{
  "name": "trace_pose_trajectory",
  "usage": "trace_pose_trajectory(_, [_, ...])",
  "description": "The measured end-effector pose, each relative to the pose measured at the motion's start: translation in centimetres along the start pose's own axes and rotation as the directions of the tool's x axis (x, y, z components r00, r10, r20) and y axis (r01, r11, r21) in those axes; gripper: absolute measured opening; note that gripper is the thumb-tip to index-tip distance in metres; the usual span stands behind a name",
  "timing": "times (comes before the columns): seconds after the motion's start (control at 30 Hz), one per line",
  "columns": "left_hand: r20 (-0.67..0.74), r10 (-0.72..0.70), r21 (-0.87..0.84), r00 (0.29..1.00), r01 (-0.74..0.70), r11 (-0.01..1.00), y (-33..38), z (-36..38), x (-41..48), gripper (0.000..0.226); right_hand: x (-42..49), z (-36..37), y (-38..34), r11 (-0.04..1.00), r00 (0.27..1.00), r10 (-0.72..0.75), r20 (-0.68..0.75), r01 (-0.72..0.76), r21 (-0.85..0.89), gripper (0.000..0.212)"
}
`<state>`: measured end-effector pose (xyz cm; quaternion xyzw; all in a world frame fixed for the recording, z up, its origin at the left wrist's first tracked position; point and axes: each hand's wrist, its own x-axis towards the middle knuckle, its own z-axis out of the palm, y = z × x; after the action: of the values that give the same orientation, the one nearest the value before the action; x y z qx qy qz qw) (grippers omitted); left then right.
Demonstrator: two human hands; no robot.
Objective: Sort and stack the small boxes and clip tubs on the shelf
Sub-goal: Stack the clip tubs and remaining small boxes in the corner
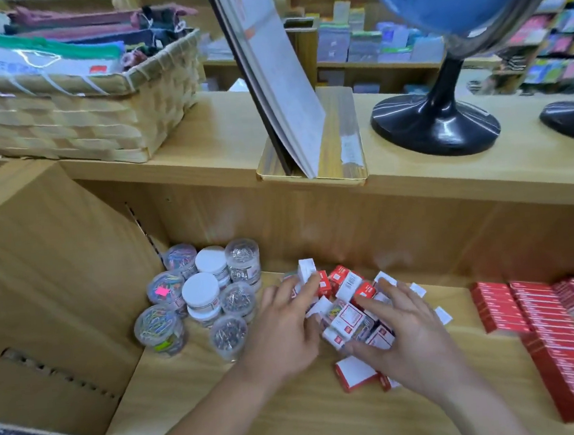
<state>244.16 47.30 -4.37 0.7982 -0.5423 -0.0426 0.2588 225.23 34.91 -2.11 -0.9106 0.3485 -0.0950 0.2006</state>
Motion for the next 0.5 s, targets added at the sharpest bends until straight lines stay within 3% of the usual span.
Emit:
trace_pose_trajectory(0.2, [-0.024, 0.026, 0.035, 0.999, -0.026, 0.999, 1.6, 0.4, 0.8, 0.059, -0.4, 1.4, 0.2, 0.968, 0.997, -0.061, 0.056, 0.073, -0.239, 0.073])
trace_pose_trajectory(0.5, [-0.046, 0.106, 0.113, 0.993, -0.101, 0.988, 2.4, 0.6, -1.3, 0.067, -0.1, 1.1, 0.1, 0.954, 0.999, -0.026, 0.043, 0.038, -0.298, 0.065])
